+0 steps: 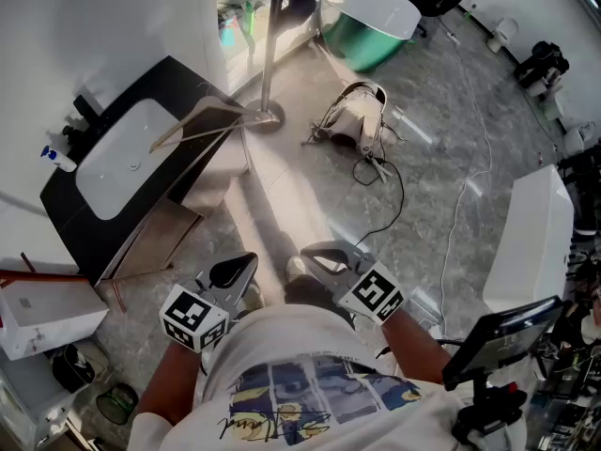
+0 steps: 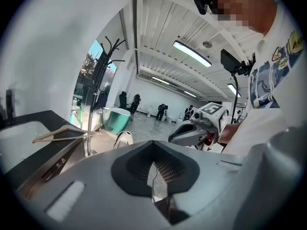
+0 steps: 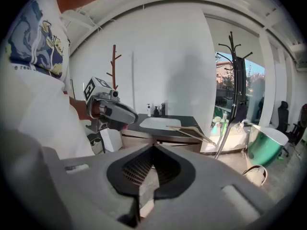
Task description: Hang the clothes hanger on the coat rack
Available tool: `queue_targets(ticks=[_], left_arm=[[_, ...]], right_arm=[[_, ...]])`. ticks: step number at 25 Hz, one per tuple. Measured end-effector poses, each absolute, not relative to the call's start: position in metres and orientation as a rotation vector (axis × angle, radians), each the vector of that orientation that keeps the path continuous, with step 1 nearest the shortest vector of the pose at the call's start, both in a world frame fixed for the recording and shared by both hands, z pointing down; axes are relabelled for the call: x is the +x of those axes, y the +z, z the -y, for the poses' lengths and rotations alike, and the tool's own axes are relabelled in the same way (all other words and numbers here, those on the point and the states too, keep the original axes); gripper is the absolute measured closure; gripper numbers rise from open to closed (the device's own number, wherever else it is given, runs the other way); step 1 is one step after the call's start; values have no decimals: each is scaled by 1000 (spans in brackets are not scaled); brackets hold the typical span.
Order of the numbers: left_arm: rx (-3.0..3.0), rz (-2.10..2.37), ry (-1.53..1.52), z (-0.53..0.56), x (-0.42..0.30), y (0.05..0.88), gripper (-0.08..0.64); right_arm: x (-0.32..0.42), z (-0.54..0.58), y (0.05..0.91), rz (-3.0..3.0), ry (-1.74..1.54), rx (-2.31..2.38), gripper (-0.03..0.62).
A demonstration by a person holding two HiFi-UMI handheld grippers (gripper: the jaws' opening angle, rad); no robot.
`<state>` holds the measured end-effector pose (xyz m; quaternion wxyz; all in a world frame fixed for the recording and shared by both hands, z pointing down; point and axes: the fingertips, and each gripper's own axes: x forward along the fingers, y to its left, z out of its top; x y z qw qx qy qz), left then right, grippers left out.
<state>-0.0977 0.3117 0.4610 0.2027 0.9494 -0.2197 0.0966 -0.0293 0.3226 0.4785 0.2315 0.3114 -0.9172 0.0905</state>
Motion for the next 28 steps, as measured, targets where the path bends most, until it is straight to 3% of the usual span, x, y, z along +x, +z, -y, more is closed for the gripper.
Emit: queue_targets(ticks=[23, 28], left_arm=[[2531, 884, 317, -175, -7, 464, 558], [2512, 912, 325, -121, -33, 469, 558]], right_arm=[[48, -128, 513, 2573, 215, 652, 590], [26, -36, 546, 2479, 186, 672, 521]])
